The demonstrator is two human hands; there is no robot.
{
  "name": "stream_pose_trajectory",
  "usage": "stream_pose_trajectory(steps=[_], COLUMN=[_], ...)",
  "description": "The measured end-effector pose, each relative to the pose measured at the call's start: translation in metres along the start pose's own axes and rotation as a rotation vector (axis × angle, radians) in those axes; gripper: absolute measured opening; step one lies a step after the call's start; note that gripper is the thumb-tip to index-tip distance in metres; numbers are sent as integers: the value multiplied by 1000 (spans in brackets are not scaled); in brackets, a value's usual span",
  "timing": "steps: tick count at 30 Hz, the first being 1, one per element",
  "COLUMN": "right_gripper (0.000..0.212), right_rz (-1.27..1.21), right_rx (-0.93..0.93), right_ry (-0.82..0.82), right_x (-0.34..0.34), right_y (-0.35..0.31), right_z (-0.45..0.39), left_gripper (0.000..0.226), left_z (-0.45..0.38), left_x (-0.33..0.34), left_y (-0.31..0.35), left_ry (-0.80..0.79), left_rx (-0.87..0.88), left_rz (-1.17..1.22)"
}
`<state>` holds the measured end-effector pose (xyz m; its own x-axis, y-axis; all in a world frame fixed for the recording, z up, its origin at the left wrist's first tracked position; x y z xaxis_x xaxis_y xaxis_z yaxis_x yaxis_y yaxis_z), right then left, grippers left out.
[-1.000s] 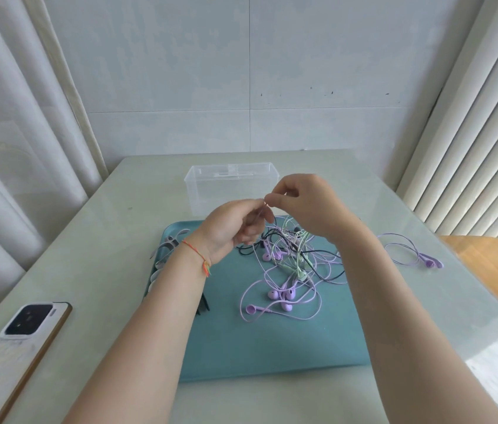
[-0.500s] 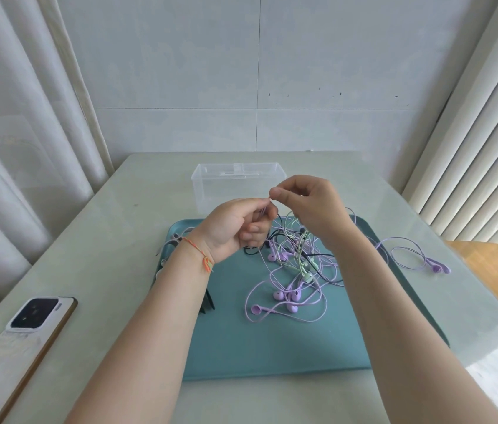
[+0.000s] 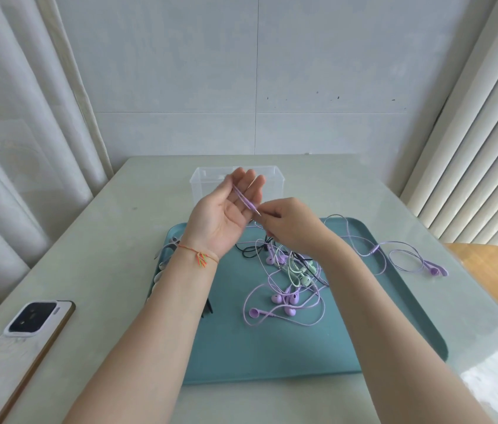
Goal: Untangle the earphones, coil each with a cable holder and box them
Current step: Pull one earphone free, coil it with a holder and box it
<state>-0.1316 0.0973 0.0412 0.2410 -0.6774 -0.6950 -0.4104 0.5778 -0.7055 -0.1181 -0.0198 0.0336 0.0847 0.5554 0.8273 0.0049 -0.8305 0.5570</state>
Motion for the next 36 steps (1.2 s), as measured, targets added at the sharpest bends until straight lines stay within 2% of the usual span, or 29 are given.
stream_pose_trajectory(steps=[4, 9, 13, 17, 20, 25, 28, 33, 36], right_gripper=[26, 17, 15, 14, 13, 5, 5, 16, 20], right_rz=[112, 131, 152, 153, 128, 21, -54, -103, -53], right_rx=[-7, 1, -5, -10, -17, -15, -12, 1, -5], right_ry=[-26, -53, 10, 122, 168, 290, 322, 215, 130], right_x=[-1, -1, -10, -26, -34, -44, -43, -28, -16], right_y=[-4, -10, -14, -15, -12, 0, 2, 2, 1], right_z=[3, 5, 7, 7, 7, 4, 3, 0, 0], left_gripper=[28, 28, 29, 29, 33, 41, 32, 22, 25], left_z=[-4, -5, -4, -2, 1, 4, 6, 8, 7], left_x=[-9, -13, -13, -8, -4, -3, 1, 12, 17], left_y=[4, 6, 5, -6, -17, -27, -28, -20, -16], left_ry=[43, 77, 114, 32, -41, -84, -158, -262, -274], left_rx=[112, 172, 202, 80, -32, -258, -300, -277, -265], left_rz=[-136, -243, -539, -884, -984, -811, -639, -214, -66])
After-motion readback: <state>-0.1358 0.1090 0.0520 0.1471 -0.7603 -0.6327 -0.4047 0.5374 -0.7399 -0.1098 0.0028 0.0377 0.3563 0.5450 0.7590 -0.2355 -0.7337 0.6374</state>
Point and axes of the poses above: each hand's wrist, its own z-axis away from the middle knuckle, its own x-axis out of the palm, y = z × x, the point moved 5 cm from there along -z, towards the middle knuckle
